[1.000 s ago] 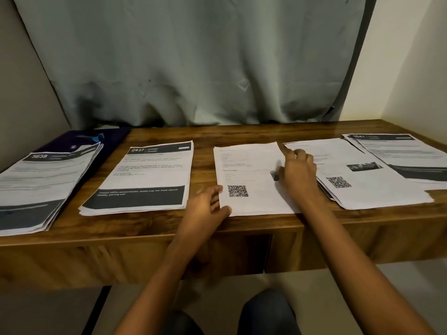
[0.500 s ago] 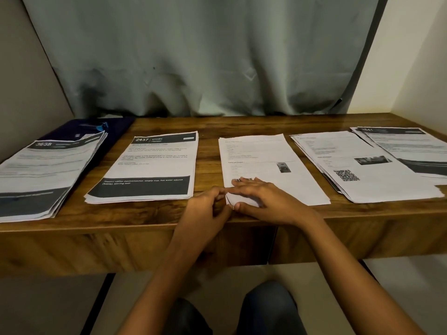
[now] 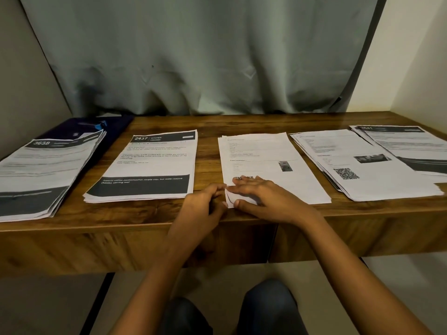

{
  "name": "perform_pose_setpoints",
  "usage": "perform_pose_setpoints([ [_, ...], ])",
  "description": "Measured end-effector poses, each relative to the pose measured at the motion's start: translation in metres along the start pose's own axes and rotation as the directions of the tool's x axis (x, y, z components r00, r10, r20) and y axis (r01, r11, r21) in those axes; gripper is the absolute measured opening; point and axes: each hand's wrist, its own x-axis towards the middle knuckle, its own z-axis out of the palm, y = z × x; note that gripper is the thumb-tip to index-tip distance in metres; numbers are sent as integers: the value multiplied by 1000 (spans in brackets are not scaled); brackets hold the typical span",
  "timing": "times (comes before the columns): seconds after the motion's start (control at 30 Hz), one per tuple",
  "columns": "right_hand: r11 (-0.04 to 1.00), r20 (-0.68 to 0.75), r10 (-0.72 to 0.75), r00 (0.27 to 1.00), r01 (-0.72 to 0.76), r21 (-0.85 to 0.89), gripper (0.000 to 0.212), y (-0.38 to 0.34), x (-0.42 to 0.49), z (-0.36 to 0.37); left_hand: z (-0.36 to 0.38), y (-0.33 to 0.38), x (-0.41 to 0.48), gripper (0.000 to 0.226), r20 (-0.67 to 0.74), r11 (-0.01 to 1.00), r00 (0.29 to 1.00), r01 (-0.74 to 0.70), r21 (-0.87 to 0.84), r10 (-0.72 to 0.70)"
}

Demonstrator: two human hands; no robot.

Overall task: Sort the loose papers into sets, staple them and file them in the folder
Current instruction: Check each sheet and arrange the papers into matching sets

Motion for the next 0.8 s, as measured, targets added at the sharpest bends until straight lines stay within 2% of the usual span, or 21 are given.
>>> perform_pose_setpoints([
  [0.1,1000,2,-20,1000,20,13,46,-2,0,-2,-3,2,3,45,42,1000,999,4,15,-5],
  [0.23,997,7,-27,1000,26,75,45,-4,-2,-4,-2,4,3,36,52,999,998,-21,30,19],
  [0.33,995,-32,7,999,-3,99,54,-5,-7,-7,-3,4,5,31,71,996,997,-17,89,11],
  [0.5,998,-38,-21,999,24,64,56,11,-13,-21,-7,5,8,27,113,983,994,-15,185,-7],
  [0.7,994,1,-47,999,47,95,44,18,-13,-22,-14,11,23,11,255,949,962,-165,268,95],
  [0.8,994,-20,-40,999,42,102,42,19,-15,-21,-14,10,27,16,318,935,940,-216,283,121],
])
